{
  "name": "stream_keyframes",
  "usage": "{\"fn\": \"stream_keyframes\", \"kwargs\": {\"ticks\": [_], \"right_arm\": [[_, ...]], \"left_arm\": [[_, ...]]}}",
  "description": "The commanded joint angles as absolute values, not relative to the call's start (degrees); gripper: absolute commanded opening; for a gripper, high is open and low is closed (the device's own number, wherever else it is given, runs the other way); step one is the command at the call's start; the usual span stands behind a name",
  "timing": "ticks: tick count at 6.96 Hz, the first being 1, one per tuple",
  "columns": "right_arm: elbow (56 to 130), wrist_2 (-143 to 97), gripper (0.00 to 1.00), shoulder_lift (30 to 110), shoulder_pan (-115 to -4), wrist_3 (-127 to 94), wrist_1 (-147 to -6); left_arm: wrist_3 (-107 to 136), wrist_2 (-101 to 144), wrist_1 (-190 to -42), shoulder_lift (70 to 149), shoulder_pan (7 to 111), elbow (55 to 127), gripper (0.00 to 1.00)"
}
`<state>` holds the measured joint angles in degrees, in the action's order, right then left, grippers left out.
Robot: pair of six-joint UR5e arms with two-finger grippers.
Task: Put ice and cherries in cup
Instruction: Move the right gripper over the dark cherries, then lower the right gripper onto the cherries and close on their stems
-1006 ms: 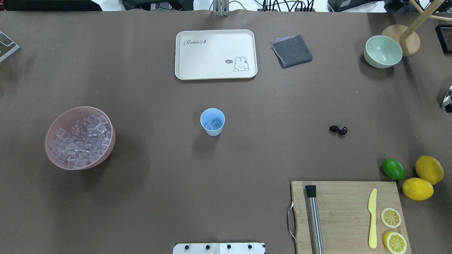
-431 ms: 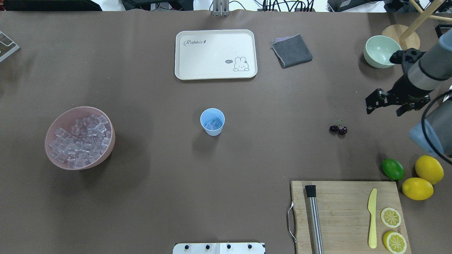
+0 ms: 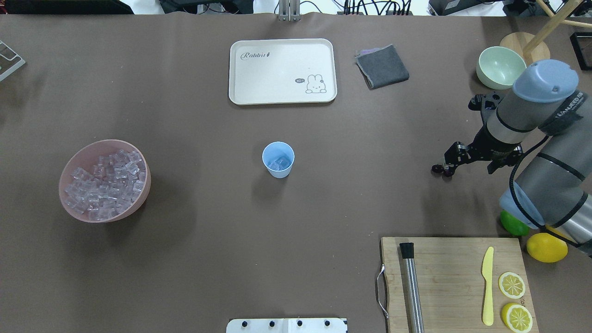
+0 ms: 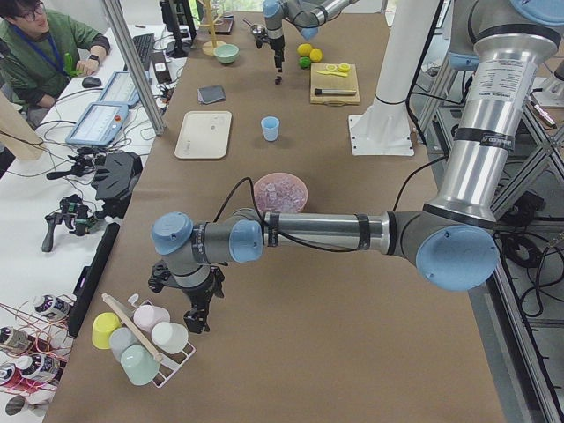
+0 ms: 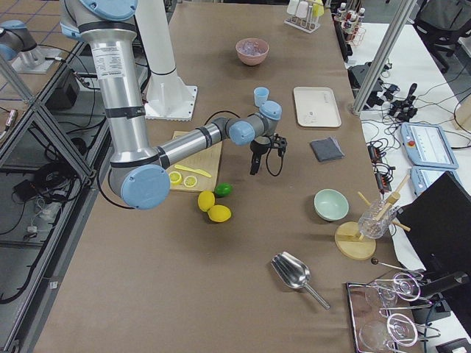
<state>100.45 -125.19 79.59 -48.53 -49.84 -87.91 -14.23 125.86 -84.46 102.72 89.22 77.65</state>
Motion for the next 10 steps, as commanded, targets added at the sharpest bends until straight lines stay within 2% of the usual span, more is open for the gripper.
{"fn": "stream_keyframes", "kwargs": {"ticks": [1,3,5,10], "right_arm": [[98.6,-123.6,1.0,77.6,-47.2,-52.7,-88.0],[97.9,-123.0,1.0,75.3,-46.3,-54.4,-87.1],[95.5,-122.9,1.0,77.2,-46.5,-54.5,-77.5],[95.4,-122.9,1.0,77.6,-46.4,-54.3,-77.3]], "left_arm": [[-14.3,125.9,-84.5,102.7,89.2,77.7,0.97],[-14.2,125.9,-84.5,102.7,89.2,77.6,0.97],[-14.2,125.9,-84.5,102.6,89.1,77.6,0.97],[-14.2,125.9,-84.5,102.6,88.9,77.6,0.97]]}}
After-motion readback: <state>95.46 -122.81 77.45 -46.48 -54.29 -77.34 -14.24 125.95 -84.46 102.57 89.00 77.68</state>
